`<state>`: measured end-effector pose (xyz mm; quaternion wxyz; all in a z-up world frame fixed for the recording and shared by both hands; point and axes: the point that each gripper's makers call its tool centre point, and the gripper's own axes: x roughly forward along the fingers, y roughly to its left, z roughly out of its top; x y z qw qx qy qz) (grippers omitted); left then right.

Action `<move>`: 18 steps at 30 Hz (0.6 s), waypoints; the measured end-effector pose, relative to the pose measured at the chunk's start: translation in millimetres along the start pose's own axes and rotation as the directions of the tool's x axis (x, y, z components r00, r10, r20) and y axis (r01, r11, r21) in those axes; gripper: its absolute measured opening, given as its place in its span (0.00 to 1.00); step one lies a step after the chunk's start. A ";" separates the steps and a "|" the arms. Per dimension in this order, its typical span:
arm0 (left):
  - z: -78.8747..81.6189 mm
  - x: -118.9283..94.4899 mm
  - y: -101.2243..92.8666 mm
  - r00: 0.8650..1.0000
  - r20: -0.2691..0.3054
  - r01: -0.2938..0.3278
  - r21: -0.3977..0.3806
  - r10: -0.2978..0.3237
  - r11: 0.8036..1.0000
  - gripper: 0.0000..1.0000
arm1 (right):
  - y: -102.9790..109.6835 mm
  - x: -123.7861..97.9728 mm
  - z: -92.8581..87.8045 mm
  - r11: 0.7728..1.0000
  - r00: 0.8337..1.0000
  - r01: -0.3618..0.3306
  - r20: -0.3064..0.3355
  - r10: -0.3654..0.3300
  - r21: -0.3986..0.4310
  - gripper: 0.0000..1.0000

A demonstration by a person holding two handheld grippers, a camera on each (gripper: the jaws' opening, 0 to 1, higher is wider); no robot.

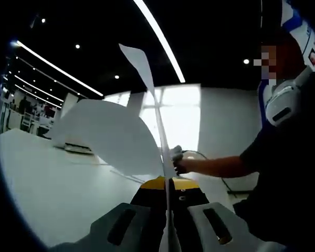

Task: Organize the stack of printing papers by aligning and flattening the scattered papers on the table

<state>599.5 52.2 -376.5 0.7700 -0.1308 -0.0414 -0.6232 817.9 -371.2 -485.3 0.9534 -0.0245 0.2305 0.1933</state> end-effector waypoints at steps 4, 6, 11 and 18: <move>-0.2 -0.9 1.4 1.000 0.000 0.000 0.000 0.000 1.000 0.06 | -1.9 0.3 1.6 1.000 1.000 0.006 0.007 -0.006 0.002 0.61; -0.3 -1.3 2.1 1.000 0.000 0.001 0.000 -0.001 1.000 0.06 | -2.1 -0.3 1.8 1.000 1.000 0.011 0.009 -0.011 0.004 0.61; -0.3 -2.4 3.5 1.000 0.000 0.001 0.000 -0.001 1.000 0.06 | -3.2 0.4 1.7 1.000 1.000 0.011 0.011 -0.012 0.009 0.61; -0.2 -3.5 4.7 1.000 0.000 0.001 -0.001 -0.001 1.000 0.06 | -3.3 3.9 0.2 1.000 1.000 0.016 0.000 -0.016 0.003 0.61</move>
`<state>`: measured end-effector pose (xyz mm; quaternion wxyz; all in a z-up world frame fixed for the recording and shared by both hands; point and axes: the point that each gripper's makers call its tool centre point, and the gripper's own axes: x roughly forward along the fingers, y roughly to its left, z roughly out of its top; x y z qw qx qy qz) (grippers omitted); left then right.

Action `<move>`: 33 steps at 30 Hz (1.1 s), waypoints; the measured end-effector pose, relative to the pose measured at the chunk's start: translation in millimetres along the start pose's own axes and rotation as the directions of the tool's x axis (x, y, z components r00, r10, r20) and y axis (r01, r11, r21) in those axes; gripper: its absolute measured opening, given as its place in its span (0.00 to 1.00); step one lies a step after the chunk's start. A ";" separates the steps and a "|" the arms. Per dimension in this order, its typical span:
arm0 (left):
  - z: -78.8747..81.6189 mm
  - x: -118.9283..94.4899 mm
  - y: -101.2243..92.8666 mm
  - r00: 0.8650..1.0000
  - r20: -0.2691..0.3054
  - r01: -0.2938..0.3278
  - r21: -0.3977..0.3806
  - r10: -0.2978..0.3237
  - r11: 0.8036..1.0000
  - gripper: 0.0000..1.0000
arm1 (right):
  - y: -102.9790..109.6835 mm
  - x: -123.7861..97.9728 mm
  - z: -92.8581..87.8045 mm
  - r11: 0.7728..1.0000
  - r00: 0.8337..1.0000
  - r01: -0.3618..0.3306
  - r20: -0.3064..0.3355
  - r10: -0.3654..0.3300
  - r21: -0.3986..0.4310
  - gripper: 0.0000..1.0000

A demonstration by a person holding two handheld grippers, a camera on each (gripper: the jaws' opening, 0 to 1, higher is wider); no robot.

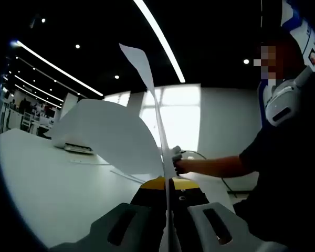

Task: Organize the stack of printing papers by aligning and flattening the scattered papers on the table

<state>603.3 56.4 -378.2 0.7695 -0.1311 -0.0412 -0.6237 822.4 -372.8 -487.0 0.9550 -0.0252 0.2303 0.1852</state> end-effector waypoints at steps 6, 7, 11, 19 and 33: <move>0.2 -0.3 0.0 1.000 0.001 0.001 -0.001 -0.001 1.000 0.06 | -0.1 1.6 -1.4 1.000 1.000 0.015 -0.012 -0.016 -0.023 0.60; 0.2 -0.3 0.0 1.000 0.001 0.002 -0.001 -0.002 1.000 0.06 | -0.1 1.4 -1.0 1.000 1.000 0.017 -0.011 -0.017 -0.023 0.60; 0.3 0.0 -0.6 1.000 0.001 0.004 -0.002 -0.004 1.000 0.06 | 8.4 -2.2 -0.2 1.000 1.000 0.017 -0.009 -0.017 -0.025 0.58; 0.3 -0.8 -0.5 1.000 0.001 0.005 0.000 -0.005 1.000 0.06 | 18.2 -10.0 0.7 1.000 1.000 0.015 -0.003 -0.015 -0.027 0.57; 0.0 1.3 -3.0 1.000 0.001 0.006 0.002 -0.006 1.000 0.06 | 47.6 -24.8 -1.3 0.999 1.000 0.008 0.002 -0.008 -0.039 0.42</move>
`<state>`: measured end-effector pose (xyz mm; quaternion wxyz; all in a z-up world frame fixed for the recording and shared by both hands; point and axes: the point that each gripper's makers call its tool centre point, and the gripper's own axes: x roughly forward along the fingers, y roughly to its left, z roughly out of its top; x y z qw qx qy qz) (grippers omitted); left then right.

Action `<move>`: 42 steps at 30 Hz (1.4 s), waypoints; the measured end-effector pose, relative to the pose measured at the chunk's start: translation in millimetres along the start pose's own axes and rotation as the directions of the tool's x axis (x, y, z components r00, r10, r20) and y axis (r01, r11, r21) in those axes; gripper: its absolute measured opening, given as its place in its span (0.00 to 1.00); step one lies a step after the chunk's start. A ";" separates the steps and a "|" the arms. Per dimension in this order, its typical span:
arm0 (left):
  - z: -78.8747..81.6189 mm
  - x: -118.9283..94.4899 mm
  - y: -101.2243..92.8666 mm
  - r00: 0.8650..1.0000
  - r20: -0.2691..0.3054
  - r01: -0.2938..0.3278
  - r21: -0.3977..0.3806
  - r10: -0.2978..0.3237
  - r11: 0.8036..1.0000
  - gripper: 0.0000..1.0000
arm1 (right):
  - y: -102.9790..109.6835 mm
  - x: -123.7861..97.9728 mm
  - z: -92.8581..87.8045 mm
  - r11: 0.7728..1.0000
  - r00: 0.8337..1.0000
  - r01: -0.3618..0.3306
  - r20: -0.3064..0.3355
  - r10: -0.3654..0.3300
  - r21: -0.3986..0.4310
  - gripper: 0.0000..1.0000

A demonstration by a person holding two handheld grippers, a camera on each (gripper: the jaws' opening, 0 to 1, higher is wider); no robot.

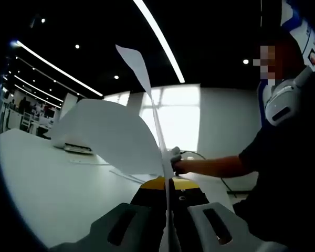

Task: Organize the stack of printing papers by aligning and flattening the scattered papers on the table

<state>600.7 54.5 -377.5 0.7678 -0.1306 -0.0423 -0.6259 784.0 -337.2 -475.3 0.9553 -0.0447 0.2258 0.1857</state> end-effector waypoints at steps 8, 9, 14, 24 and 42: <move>0.1 -1.0 0.7 1.000 0.000 0.001 0.001 -0.001 1.000 0.06 | 9.0 -0.8 -4.5 1.000 1.000 -0.014 -0.007 0.014 0.000 0.31; 0.0 -0.9 0.6 1.000 -0.001 0.001 0.001 -0.001 1.000 0.06 | 11.8 -0.9 -4.5 1.000 1.000 -0.016 -0.009 0.016 0.001 0.29; -0.1 0.0 -0.4 1.000 0.000 0.002 0.001 -0.002 1.000 0.06 | 8.4 0.8 -4.2 0.999 1.000 -0.015 -0.023 0.016 0.029 0.22; 0.2 0.5 -1.1 1.000 0.000 0.003 0.002 -0.003 1.000 0.06 | 7.9 3.2 -2.0 0.998 0.999 -0.034 -0.039 0.036 0.061 0.10; 0.5 1.9 -1.9 1.000 0.000 0.005 0.003 -0.005 1.000 0.06 | -21.0 4.7 31.0 0.998 0.997 -0.067 0.039 0.066 0.007 0.08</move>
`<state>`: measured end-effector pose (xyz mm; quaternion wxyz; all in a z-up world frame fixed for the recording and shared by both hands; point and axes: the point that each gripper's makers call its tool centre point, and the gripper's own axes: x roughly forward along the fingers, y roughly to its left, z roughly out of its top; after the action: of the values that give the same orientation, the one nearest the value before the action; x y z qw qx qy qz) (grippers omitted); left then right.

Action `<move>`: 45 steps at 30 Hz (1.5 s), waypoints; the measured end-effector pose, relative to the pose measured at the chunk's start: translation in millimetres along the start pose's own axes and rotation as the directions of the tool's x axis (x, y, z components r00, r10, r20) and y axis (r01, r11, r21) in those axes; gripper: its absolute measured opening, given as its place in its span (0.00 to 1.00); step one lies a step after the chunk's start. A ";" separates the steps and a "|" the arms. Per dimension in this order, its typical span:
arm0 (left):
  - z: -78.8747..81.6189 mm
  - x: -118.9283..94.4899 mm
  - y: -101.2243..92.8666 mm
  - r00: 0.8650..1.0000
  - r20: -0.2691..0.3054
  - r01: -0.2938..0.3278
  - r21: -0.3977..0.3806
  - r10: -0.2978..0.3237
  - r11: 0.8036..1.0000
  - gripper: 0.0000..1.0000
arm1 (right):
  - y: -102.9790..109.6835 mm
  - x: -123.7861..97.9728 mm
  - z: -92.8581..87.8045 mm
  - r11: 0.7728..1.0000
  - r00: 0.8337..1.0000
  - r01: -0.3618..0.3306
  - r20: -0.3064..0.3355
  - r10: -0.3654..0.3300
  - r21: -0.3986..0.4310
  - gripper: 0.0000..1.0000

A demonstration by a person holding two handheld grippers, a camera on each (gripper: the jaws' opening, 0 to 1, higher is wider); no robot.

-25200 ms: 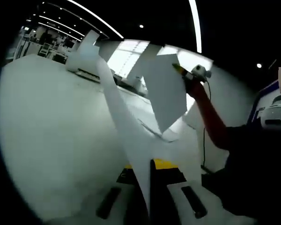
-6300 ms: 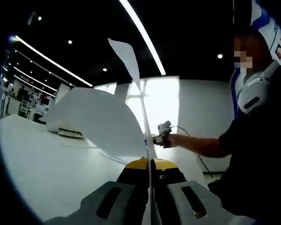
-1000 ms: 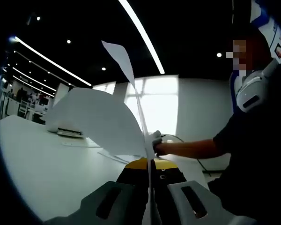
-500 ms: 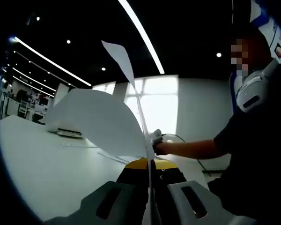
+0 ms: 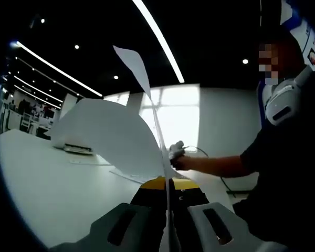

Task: Organize the stack of printing papers by aligning and flattening the scattered papers on the table

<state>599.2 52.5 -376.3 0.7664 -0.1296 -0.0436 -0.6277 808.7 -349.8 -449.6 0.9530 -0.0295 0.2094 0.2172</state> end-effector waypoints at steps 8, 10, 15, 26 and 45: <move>-0.1 0.0 0.0 1.000 0.001 0.002 -0.001 -0.002 1.000 0.06 | 0.8 -4.9 5.4 1.000 1.000 -0.009 0.014 0.009 0.002 0.07; -0.1 -0.1 0.2 1.000 0.001 0.002 -0.001 -0.002 1.000 0.06 | 1.2 -5.6 6.9 1.000 1.000 -0.011 0.017 0.011 0.001 0.07; 0.1 -1.1 0.8 1.000 0.001 0.003 -0.001 -0.003 1.000 0.06 | 3.9 -9.0 13.3 1.000 1.000 -0.016 0.025 0.016 -0.009 0.07; 0.2 -1.7 0.6 1.000 0.001 0.003 0.000 -0.003 1.000 0.06 | 17.6 -22.4 33.0 0.999 0.998 -0.029 0.055 0.032 -0.046 0.07; 0.6 -3.9 2.1 1.000 0.000 0.005 0.001 -0.005 1.000 0.06 | 39.9 -40.9 63.6 0.993 0.992 -0.067 0.100 0.077 -0.094 0.07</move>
<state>600.6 56.8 -377.0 0.7648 -0.1292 -0.0445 -0.6296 782.8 -320.8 -373.4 0.9517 -0.0539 0.1505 0.2621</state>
